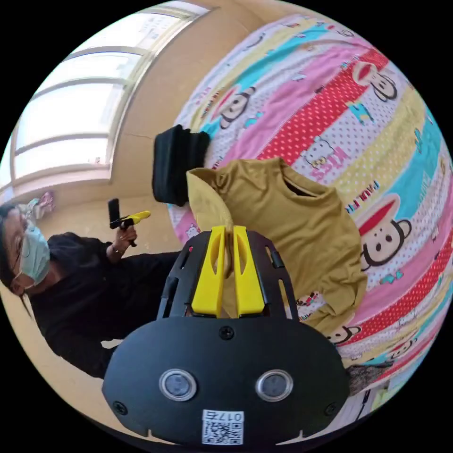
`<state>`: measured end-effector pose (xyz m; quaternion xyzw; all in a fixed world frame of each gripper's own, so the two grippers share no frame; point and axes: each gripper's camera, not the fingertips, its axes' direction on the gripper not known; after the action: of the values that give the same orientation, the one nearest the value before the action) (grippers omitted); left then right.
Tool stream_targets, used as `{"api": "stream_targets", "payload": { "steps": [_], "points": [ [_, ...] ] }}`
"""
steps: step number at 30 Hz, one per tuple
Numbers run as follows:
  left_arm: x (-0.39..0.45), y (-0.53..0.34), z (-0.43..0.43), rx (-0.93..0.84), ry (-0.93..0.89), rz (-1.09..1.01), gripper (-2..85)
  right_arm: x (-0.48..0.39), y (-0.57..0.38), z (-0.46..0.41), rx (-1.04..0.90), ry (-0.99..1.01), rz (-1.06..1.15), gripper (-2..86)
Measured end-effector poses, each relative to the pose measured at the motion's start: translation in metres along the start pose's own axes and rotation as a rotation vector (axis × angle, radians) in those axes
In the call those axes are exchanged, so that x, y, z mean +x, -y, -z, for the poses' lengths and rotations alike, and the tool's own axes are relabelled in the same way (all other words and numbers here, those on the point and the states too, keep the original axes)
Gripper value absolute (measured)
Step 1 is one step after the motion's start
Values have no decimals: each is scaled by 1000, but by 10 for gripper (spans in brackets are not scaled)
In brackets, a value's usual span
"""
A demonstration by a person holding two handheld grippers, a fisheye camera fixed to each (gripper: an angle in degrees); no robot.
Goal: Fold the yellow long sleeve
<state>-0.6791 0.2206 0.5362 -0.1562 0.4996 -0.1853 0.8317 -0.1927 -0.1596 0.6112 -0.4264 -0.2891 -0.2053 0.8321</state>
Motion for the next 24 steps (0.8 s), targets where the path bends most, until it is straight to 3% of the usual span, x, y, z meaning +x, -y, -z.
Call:
{"api": "stream_targets", "payload": {
  "steps": [2,6,10,15,18,20,22,24],
  "points": [
    [-2,5,-26,-70,26,3,113,58,10,-36,17,-19,-215,30],
    [6,22,-52,-133,70,-41,116,82,19,-52,106,141,-331,33],
    [22,40,-70,-147,117,-90,116,77,25,-44,-9,-142,-425,39],
    [35,47,-100,-169,175,-101,116,79,12,-43,43,-205,-412,70],
    [46,45,-120,-198,181,-106,117,83,-46,-24,213,-208,-501,133],
    [57,41,-139,-235,206,-130,118,87,-132,-12,424,-80,-612,152],
    [67,38,-154,-276,214,-150,117,87,-204,-17,532,-29,-705,161],
    [77,34,-168,-307,223,-169,117,85,-271,-35,554,-107,-810,164]
  ]
}}
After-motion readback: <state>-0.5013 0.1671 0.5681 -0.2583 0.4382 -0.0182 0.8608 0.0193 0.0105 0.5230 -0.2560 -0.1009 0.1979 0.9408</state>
